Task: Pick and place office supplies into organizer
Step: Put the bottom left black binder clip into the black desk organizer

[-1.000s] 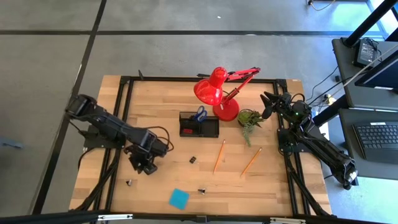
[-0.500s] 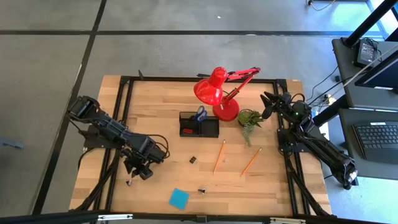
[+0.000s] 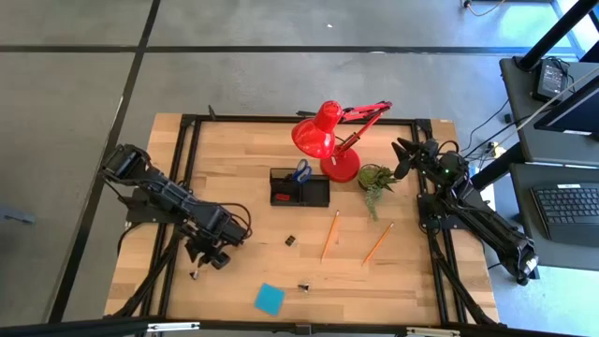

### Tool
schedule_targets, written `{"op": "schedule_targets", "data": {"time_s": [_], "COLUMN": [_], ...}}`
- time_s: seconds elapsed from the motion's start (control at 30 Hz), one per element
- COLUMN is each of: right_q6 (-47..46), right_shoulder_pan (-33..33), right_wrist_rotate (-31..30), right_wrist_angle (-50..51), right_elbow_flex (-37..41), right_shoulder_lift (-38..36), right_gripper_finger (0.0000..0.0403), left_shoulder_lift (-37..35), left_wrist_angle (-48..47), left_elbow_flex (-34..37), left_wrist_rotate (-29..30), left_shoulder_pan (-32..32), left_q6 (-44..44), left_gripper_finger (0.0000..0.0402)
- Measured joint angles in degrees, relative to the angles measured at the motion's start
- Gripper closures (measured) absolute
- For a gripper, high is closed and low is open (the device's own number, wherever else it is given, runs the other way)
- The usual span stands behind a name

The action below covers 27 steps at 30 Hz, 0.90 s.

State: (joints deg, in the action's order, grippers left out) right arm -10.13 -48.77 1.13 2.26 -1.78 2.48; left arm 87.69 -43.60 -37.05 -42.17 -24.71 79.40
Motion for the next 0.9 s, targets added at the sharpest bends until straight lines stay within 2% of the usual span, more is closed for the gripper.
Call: {"op": "schedule_targets", "data": {"time_s": [0.1, 0.43, 0.9], "right_q6": [0.02, 0.11, 0.04], "right_shoulder_pan": [0.00, -0.01, -0.01], "right_wrist_rotate": [0.00, -0.01, 0.00], "right_wrist_angle": [0.01, 0.00, 0.02], "right_elbow_flex": [0.00, 0.00, 0.00], "right_shoulder_lift": [0.00, 0.00, 0.00], "right_gripper_finger": [0.0258, 0.0258, 0.0258], "left_shoulder_lift": [-0.01, 3.38, 10.24], "left_wrist_angle": [3.49, 4.97, 6.23], "left_elbow_flex": [0.15, 0.15, 0.15], "left_wrist_rotate": [0.15, -0.05, -5.75], "left_shoulder_pan": [-0.02, -2.09, -2.36], "left_q6": [0.00, 1.92, -3.94], "left_gripper_finger": [0.0290, 0.0290, 0.0303]}}
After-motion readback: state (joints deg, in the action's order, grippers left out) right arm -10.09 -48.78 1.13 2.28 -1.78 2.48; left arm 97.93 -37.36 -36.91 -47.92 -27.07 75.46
